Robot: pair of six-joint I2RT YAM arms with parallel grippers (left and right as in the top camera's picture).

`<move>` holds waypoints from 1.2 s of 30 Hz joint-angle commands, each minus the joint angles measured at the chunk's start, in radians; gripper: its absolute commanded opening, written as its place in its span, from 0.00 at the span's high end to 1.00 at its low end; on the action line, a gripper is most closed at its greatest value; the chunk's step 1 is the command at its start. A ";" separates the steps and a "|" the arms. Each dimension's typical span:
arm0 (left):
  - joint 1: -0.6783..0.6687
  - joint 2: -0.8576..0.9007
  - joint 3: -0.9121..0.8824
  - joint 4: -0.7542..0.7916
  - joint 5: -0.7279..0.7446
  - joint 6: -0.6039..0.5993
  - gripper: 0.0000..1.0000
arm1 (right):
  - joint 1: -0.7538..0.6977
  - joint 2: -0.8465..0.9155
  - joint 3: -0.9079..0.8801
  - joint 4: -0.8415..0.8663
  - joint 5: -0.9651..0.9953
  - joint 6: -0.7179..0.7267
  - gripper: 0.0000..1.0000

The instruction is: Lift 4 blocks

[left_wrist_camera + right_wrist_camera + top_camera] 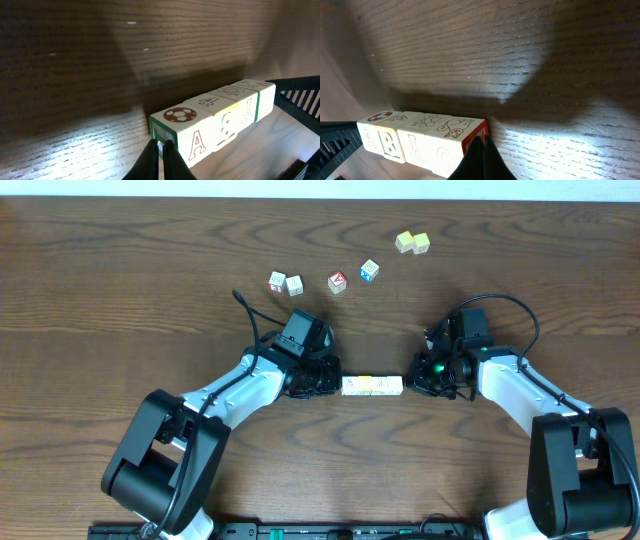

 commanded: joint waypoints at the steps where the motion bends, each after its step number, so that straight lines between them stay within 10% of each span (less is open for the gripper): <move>1: -0.024 0.011 0.007 0.009 0.047 -0.008 0.93 | 0.036 0.002 -0.002 -0.002 -0.117 0.014 0.99; 36: -0.026 0.041 0.006 0.001 0.048 -0.008 0.93 | 0.036 0.002 -0.026 0.020 -0.091 0.012 0.99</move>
